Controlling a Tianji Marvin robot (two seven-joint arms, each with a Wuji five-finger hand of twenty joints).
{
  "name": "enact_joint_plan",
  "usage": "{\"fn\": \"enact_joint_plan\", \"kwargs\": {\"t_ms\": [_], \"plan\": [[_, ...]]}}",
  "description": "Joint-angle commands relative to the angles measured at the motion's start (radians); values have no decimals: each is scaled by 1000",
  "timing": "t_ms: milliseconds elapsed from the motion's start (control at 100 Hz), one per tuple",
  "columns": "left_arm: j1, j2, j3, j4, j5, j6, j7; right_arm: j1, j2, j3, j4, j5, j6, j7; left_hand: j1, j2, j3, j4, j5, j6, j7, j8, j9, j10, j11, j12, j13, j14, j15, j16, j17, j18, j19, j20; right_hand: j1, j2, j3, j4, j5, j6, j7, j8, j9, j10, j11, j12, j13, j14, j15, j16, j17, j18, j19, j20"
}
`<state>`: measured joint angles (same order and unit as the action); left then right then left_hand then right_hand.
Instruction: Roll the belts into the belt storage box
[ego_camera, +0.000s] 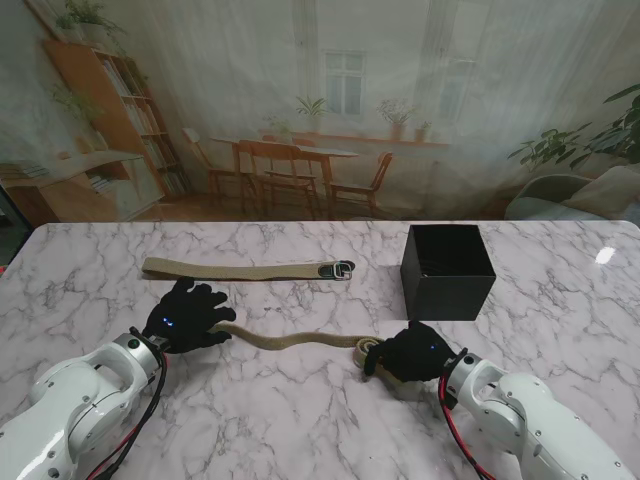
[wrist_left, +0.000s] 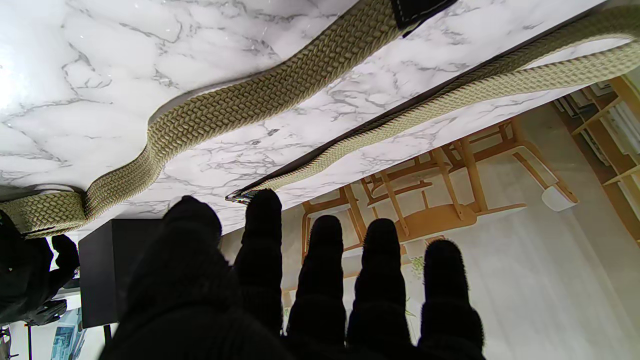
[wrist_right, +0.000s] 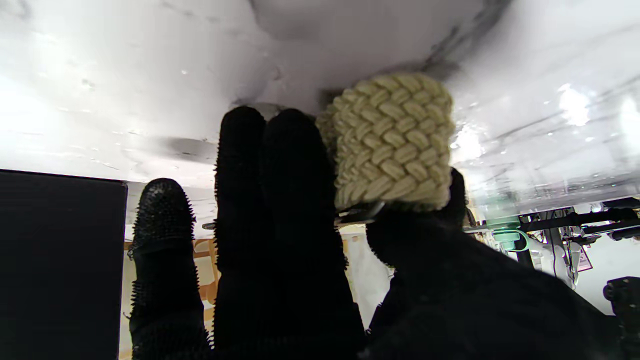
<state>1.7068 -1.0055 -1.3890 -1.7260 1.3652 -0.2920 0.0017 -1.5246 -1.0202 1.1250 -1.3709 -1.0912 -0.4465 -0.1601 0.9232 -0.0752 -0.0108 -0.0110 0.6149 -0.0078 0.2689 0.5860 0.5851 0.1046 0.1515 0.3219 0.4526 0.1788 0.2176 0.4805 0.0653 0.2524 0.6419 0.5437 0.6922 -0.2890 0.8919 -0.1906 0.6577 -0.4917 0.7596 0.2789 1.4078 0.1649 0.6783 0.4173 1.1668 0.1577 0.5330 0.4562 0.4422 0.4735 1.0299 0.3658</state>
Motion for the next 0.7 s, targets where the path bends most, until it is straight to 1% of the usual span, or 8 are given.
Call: {"fn": "enact_joint_plan", "kwargs": {"t_ms": [0,70,170,240,290,440,550,690], "plan": [[2,-1,2,2,1,1,-11,-8,1,-4,13,-3,7,5,27,21,-6,-10,9,-13,-10,5,18,15,-8,5,13,17,-5,1,-21,49,-34,4,85,39,94,79,6,11,12,26,-21,-80,17,7,49,-82,-16,-8,-19,41,-13,-8],[1,-1,2,2,1,0,-12,-12,0,1,9,11,5,22,24,23,-7,-11,8,-8,-11,5,18,14,-8,5,14,16,-5,1,-21,48,-35,4,16,5,152,71,38,111,-33,6,-6,-90,-32,-21,35,-100,-33,-9,-36,18,-20,-2],[2,-1,2,2,0,1,-14,-13,4,6,3,-2,-15,26,23,25,-7,-10,8,-5,-12,4,17,15,-8,5,13,16,-5,1,-21,48,-35,4,-143,-133,170,-73,-1,244,104,-195,-2,-134,-100,-34,19,-125,-49,-7,-58,-11,-26,1],[2,-1,3,2,0,1,-14,-15,9,12,-7,-25,-34,34,21,25,-8,-10,9,-3,-12,4,18,14,-8,6,13,15,-5,1,-21,48,-35,4,-342,-111,109,-7,-4,319,78,-151,-15,-145,-112,-30,6,-129,-58,-8,-75,-28,-29,2],[1,-1,3,2,0,1,-15,-17,12,16,-17,-40,-46,41,20,26,-8,-10,8,-1,-13,3,17,14,-8,6,12,17,-6,1,-21,48,-35,4,-419,-78,73,81,-3,361,-18,4,-25,-148,-114,-24,-3,-131,-65,-8,-81,-32,-27,4],[1,-1,4,2,0,1,-18,-34,20,41,-69,-56,-69,114,19,27,-8,-10,9,2,-14,2,18,15,-8,6,15,16,-5,2,-20,49,-35,5,-481,-56,19,90,-67,495,-47,25,-67,-149,-121,-23,-35,-135,-82,-13,-107,-66,-32,3],[1,-1,3,1,-1,3,-20,-41,26,59,-101,-69,-92,169,16,30,-8,-10,9,7,-15,1,18,16,-8,5,14,17,-5,1,-21,48,-36,5,-495,-66,13,95,-66,596,-70,16,-93,-192,-207,-69,-50,-164,-121,-33,-116,-92,-37,-1],[1,-1,3,1,-1,4,-22,-48,29,77,-130,-34,-108,263,13,31,-8,-9,11,10,-16,0,17,15,-8,5,13,16,-5,1,-20,47,-36,5,-492,-119,61,104,-75,632,-74,22,-143,-215,-299,-123,-81,-181,-160,-57,-127,-99,-42,-6]]}}
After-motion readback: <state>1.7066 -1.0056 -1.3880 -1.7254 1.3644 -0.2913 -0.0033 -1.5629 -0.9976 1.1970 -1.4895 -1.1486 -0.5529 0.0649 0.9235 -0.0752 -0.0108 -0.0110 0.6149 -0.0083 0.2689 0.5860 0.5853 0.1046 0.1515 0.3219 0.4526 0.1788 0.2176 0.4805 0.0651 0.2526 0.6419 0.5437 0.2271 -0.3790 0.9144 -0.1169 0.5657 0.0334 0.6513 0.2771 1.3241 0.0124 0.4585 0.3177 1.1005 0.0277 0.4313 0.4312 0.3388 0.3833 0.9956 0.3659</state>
